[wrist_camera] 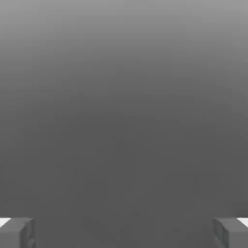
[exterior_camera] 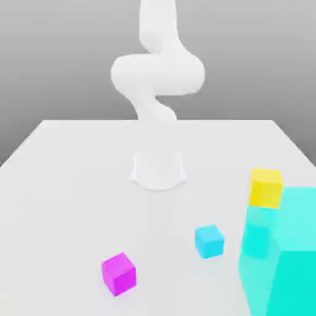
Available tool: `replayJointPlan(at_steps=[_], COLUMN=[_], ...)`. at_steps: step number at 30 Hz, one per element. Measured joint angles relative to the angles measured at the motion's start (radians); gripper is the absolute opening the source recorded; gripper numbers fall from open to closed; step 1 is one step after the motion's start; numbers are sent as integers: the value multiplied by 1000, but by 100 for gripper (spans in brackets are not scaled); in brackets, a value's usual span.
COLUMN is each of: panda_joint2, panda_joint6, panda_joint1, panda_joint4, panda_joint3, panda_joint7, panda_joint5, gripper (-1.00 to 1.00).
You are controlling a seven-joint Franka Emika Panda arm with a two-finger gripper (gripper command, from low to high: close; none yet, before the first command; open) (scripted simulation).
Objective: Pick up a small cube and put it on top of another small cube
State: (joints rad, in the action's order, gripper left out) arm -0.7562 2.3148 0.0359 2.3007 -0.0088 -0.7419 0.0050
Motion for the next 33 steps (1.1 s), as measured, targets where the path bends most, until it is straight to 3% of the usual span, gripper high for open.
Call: replayJointPlan(at_steps=[8, 16, 18, 25, 29, 33], panda_joint2=[273, 549, 623, 741, 779, 914], panda_joint6=[165, 346, 407, 548, 607, 721], panda_joint1=[148, 225, 245, 402, 318, 334], panda_joint4=[181, 401, 457, 560, 597, 576], panda_joint3=[-113, -141, -109, 3, -29, -2], panda_joint7=[206, 347, 321, 12, -84, -84], panda_joint5=[156, 293, 268, -9, -2, 9], gripper=[0, 0, 0, 0, 0, 0])
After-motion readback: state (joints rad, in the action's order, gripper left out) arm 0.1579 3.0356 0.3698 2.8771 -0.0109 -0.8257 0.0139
